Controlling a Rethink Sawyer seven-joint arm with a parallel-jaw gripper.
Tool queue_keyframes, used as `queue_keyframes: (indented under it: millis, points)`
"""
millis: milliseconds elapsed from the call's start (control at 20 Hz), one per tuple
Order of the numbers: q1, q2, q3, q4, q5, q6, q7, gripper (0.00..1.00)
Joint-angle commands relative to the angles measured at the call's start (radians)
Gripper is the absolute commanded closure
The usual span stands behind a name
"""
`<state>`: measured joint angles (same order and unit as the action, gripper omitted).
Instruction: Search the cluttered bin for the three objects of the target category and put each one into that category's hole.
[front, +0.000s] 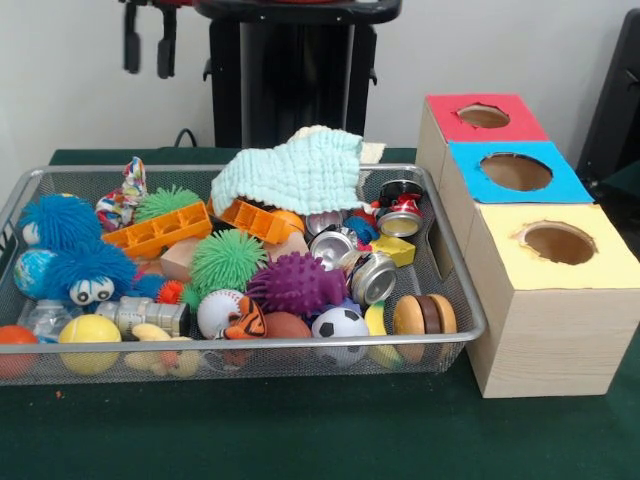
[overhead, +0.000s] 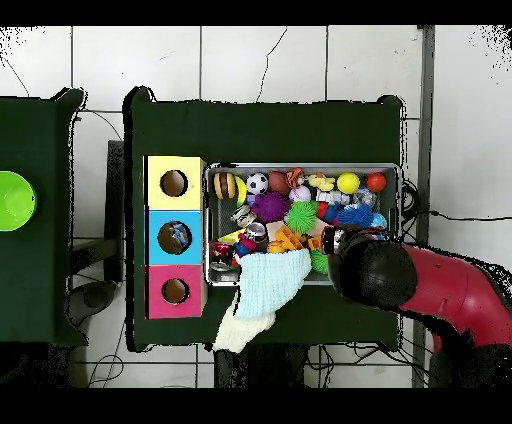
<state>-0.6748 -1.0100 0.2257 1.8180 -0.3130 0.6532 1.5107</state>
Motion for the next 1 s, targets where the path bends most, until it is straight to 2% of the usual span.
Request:
queue_keyframes:
  millis: [50, 150, 250, 450, 750, 1000]
  points:
    - [-0.121, 0.082, 0.316, -0.018, -0.085, -0.043, -0.427, 0.00]
    - [-0.142, 0.149, 0.375, -0.059, -0.080, -0.049, -0.443, 0.00]
    - [-0.141, 0.197, 0.402, -0.103, -0.090, -0.043, -0.437, 0.00]
    - [-0.141, 0.240, 0.435, -0.151, -0.109, -0.027, -0.426, 0.00]
    - [-0.145, 0.360, 0.454, -0.319, -0.250, 0.014, -0.514, 0.00]
    - [-0.127, 0.347, 0.406, -0.429, -0.346, 0.161, -0.535, 0.00]
